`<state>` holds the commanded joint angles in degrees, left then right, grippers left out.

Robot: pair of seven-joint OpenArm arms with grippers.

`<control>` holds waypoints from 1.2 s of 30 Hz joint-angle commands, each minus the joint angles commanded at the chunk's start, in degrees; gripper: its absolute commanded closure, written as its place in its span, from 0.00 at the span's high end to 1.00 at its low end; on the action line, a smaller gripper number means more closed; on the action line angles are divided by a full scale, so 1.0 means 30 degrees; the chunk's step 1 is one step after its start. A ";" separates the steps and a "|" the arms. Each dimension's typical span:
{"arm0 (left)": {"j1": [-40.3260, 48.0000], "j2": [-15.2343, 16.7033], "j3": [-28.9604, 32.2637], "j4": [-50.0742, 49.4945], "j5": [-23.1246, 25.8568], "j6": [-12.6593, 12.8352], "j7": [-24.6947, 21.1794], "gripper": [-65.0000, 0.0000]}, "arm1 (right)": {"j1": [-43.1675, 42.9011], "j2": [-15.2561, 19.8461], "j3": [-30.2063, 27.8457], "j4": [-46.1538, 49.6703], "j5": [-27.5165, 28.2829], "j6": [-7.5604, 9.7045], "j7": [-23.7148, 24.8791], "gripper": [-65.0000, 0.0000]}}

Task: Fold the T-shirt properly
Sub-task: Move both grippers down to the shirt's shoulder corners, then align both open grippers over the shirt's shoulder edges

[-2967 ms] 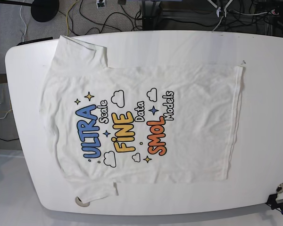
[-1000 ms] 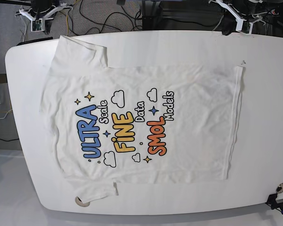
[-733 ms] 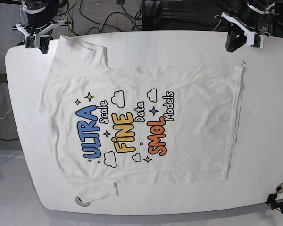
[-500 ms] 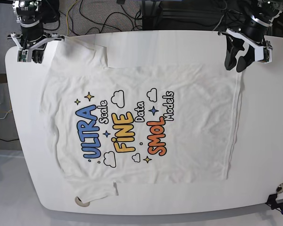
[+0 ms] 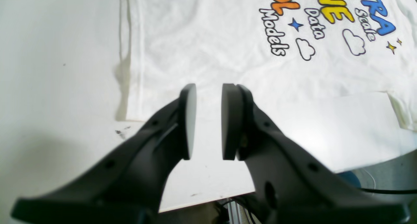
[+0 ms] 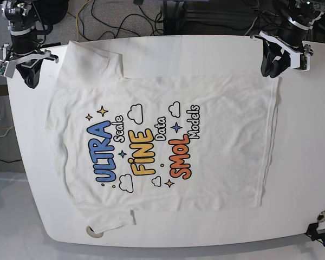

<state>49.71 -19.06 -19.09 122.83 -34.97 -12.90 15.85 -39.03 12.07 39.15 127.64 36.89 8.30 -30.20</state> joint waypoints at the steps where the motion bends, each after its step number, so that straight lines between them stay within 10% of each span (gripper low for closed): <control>1: 0.0062 0.0026 -0.0041 0.0024 0.0038 0.0048 0.0029 0.20 | 0.0051 -0.0157 0.0033 -0.0068 -0.0298 0.0243 -0.0159 0.06; 6: 0.0064 -0.0013 -0.0009 0.0070 0.0185 0.0091 0.0076 0.20 | 0.0674 -0.1153 0.1018 -0.0385 -0.1502 0.2700 -0.0692 0.30; 14: 0.0033 -0.0004 -0.0274 -0.0098 0.0302 0.0031 -0.0699 0.20 | 0.2157 -0.1881 0.3618 -0.3412 -0.1388 0.5442 -0.0938 0.32; 20: -0.0224 -0.0325 0.0018 0.0115 0.0388 -0.0549 0.0497 0.22 | 0.1922 -0.1642 0.3140 -0.2446 -0.1162 0.5514 -0.4280 0.31; 36: 0.0602 -0.0726 -0.1078 0.0376 0.0194 -0.0856 0.1304 0.21 | 0.1837 0.2038 0.3571 -1.0383 -0.1168 0.5472 -0.3877 0.32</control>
<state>51.52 -21.24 -22.33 123.96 -34.39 -15.47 19.76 -33.51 18.19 49.86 96.49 33.39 24.72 -41.83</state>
